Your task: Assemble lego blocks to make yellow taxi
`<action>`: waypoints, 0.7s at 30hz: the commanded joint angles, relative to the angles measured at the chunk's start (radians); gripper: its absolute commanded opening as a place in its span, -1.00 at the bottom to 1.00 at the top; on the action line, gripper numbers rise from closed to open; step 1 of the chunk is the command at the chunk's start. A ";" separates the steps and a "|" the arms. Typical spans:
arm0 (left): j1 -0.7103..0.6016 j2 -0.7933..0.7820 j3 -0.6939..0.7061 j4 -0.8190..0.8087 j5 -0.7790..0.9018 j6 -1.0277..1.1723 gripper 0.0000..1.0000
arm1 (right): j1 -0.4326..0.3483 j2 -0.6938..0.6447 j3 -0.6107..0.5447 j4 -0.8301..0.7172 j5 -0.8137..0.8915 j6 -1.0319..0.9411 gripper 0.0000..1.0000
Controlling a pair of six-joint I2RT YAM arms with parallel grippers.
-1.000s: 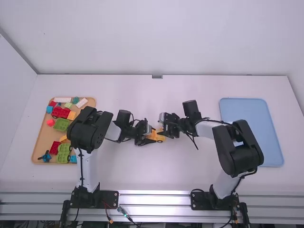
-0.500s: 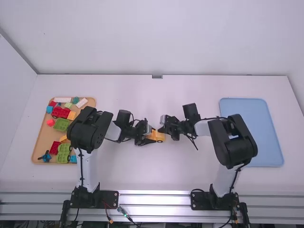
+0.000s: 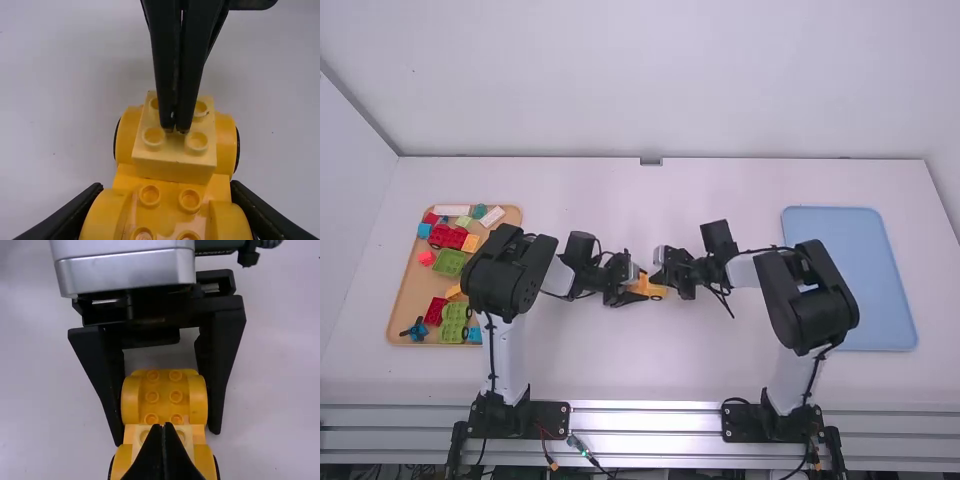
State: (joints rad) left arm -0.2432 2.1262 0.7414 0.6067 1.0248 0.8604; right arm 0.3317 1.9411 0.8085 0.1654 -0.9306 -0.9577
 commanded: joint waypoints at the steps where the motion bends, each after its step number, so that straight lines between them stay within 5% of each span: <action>1: 0.001 0.025 -0.003 -0.023 -0.050 -0.030 0.24 | 0.036 0.036 -0.025 -0.024 0.144 0.038 -1.00; 14: 0.000 0.025 0.006 -0.024 -0.050 -0.068 0.22 | 0.047 0.154 0.001 -0.013 0.145 0.042 -1.00; 21: 0.000 0.025 0.008 -0.023 -0.060 -0.068 0.19 | 0.040 0.065 0.052 -0.058 0.101 0.007 -1.00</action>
State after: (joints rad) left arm -0.2379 2.1262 0.7513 0.6029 1.0161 0.8341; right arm 0.3702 1.9984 0.8875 0.1394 -0.9405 -0.9318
